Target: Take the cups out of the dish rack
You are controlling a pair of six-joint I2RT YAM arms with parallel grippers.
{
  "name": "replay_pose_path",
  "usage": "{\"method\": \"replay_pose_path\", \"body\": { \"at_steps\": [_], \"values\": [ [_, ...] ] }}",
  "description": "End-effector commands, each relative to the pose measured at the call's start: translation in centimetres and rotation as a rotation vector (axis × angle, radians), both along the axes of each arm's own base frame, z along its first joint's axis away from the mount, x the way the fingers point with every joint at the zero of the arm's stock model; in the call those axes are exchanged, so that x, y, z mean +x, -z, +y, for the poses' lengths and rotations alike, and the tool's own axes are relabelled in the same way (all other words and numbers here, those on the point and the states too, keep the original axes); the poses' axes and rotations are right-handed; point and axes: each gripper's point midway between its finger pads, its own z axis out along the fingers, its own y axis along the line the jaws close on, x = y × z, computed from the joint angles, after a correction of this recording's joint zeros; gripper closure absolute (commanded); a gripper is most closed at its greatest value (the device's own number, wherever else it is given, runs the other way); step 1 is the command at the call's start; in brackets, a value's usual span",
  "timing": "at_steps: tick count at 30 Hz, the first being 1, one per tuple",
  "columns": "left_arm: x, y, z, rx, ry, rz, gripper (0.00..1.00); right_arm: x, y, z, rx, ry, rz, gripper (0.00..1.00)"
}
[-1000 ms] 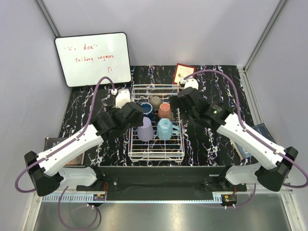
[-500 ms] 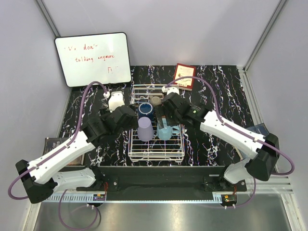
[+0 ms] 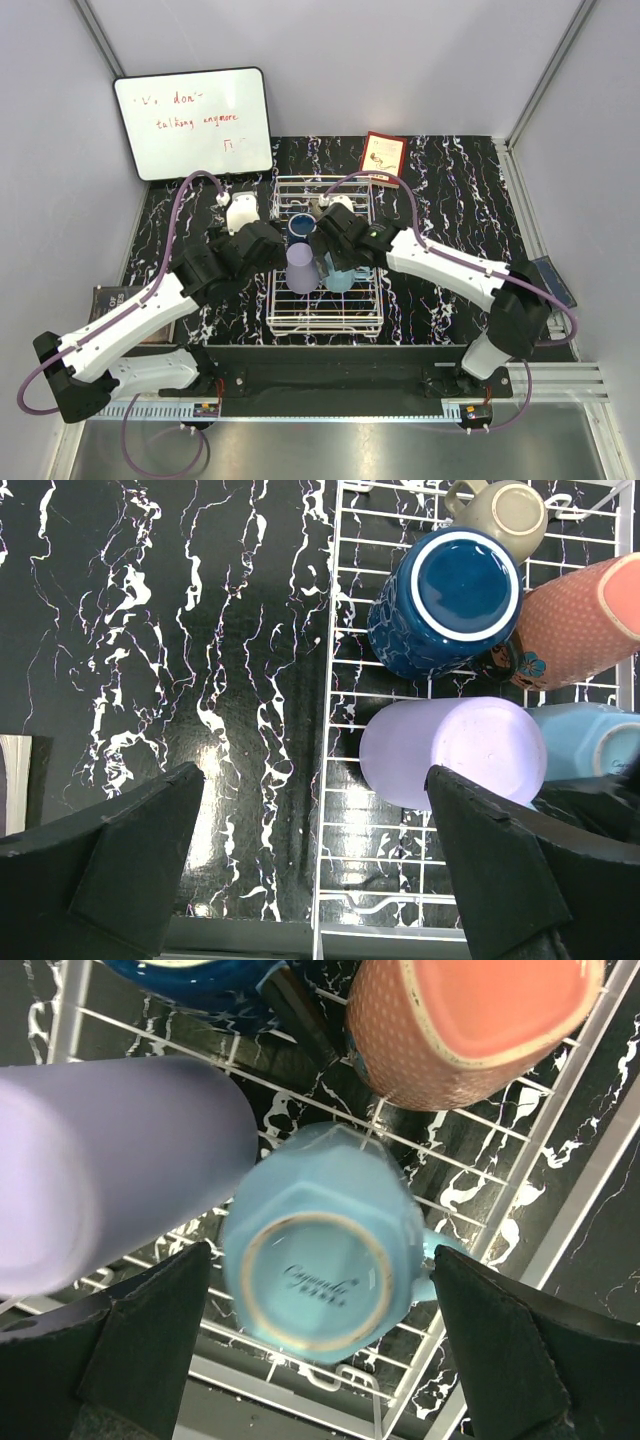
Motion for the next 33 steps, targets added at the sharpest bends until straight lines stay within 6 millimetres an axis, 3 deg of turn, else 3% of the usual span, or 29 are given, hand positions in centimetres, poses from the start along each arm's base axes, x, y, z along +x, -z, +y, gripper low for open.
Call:
{"method": "replay_pose_path", "body": {
  "at_steps": [1,10,13,14,19,21,24,29,33],
  "values": [
    [0.5,-0.5,-0.2,-0.009,-0.001,-0.026,0.01,1.0,0.1,1.3,0.007,0.004,-0.027,0.0],
    [0.5,-0.1,0.0,0.005,-0.006,-0.023,0.01,-0.3,2.6,0.3,-0.023,0.012,0.038,0.02],
    [0.6,0.1,-0.1,0.011,-0.006,-0.019,0.01,-0.7,2.8,-0.1,-0.021,0.021,0.046,0.24],
    [0.6,0.1,-0.2,0.011,-0.007,-0.018,0.01,-0.7,2.5,-0.2,-0.015,0.025,0.04,0.41],
    [0.9,0.2,-0.4,0.017,-0.007,-0.015,0.01,-0.5,1.1,-0.6,0.003,0.042,0.005,0.85],
    [1.0,0.2,-0.5,0.022,-0.007,-0.014,0.01,-0.5,-0.3,-1.0,0.018,0.049,-0.02,1.0],
    [1.2,0.2,-0.7,0.027,-0.004,-0.013,0.01,0.0,-3.4,-1.4,0.048,0.059,-0.081,1.0],
    [1.5,-0.3,-1.0,0.024,-0.008,-0.021,0.01,0.9,-11.2,-1.8,0.136,0.064,-0.219,1.0],
    [1.8,-1.0,-1.5,0.004,-0.011,-0.032,0.01,0.8,-15.9,-2.2,0.215,0.07,-0.286,1.0]
  ]
}}
